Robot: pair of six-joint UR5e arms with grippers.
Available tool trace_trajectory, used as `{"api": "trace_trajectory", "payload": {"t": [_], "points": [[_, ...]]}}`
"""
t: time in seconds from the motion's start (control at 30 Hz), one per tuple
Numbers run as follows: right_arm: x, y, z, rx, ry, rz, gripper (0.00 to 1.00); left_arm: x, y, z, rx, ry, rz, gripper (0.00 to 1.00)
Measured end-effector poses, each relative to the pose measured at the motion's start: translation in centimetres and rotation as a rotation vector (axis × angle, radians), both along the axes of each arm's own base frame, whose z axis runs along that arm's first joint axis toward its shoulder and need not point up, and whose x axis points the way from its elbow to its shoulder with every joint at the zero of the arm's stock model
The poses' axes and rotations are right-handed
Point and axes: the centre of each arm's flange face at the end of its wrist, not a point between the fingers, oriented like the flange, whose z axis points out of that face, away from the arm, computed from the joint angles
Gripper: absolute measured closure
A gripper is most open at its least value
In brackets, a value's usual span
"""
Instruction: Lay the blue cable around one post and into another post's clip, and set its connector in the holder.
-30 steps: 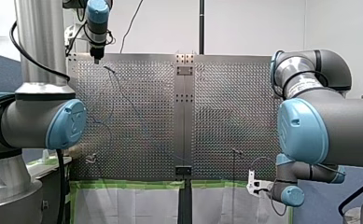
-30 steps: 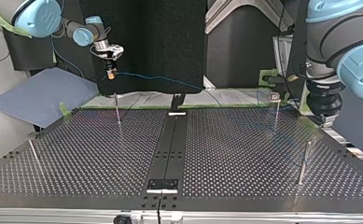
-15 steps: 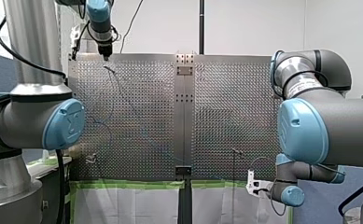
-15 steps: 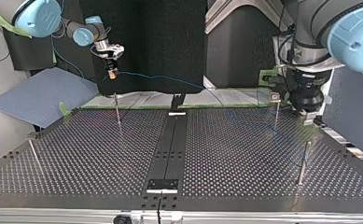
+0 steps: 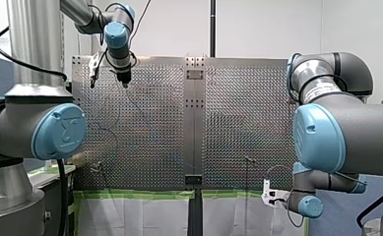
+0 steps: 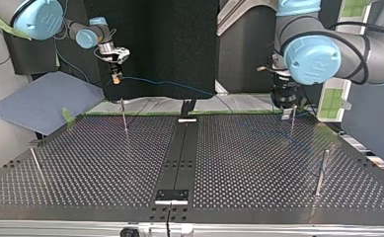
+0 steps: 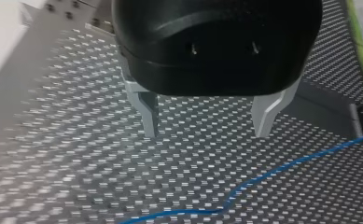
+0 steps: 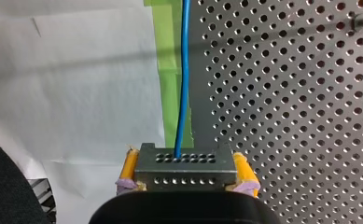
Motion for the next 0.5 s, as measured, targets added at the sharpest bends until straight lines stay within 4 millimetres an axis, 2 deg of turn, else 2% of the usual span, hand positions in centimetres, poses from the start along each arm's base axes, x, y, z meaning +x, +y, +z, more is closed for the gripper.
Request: {"api": "trace_trajectory", "payload": {"t": [0.23,0.5], "points": [[0.2,-0.1,0.0,-0.019,0.003,-0.009,1.0,-0.2,-2.2,-5.0,0.031,0.057,-0.02,0.01],[0.5,0.0,-0.3,-0.028,0.0,-0.011,1.0,-1.2,-5.2,-10.4,-0.012,0.122,-0.106,0.01]]}}
